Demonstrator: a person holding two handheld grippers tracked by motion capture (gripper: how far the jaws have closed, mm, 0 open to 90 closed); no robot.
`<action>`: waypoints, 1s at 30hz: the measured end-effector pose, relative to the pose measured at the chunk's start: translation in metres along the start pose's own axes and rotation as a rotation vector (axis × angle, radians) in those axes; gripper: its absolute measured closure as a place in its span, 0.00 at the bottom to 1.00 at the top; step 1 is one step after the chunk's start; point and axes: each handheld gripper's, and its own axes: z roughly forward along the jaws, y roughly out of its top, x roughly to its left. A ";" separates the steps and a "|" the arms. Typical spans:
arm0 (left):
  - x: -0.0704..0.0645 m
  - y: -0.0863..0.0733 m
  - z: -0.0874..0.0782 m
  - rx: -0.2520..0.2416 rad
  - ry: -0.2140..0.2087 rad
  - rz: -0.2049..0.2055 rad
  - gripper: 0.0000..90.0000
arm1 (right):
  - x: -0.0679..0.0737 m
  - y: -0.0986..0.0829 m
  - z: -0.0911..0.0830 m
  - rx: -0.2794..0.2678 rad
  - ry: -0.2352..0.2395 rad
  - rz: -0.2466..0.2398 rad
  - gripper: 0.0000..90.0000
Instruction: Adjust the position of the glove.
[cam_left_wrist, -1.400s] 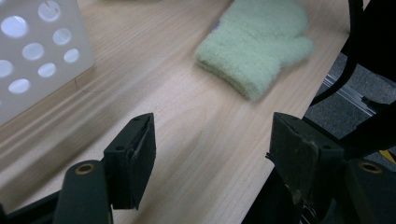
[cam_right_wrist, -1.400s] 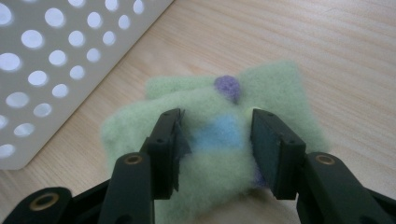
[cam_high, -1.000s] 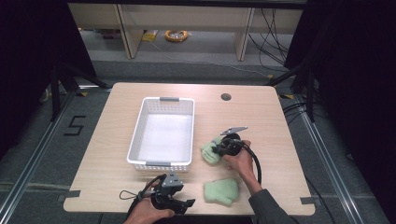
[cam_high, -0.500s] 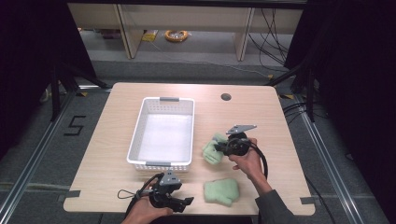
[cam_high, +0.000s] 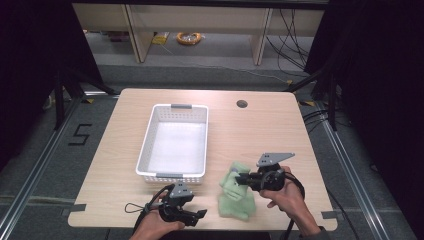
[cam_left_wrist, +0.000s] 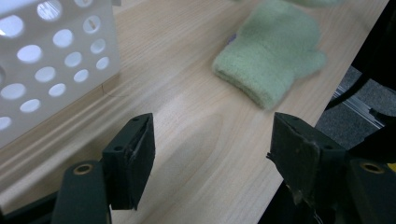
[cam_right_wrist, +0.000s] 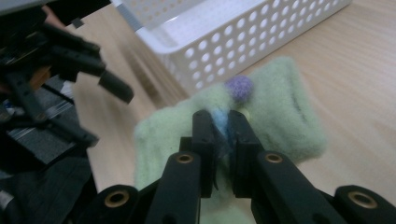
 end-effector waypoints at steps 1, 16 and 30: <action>0.000 0.000 0.000 -0.002 0.002 -0.001 0.34 | 0.000 0.000 0.000 0.000 0.000 0.000 0.93; -0.005 0.026 0.003 -0.064 -0.022 0.009 0.33 | 0.021 -0.030 0.005 0.076 0.104 -0.050 0.93; -0.019 0.038 0.033 -0.011 -0.103 0.031 0.41 | 0.012 -0.037 0.023 0.149 0.058 -0.121 0.86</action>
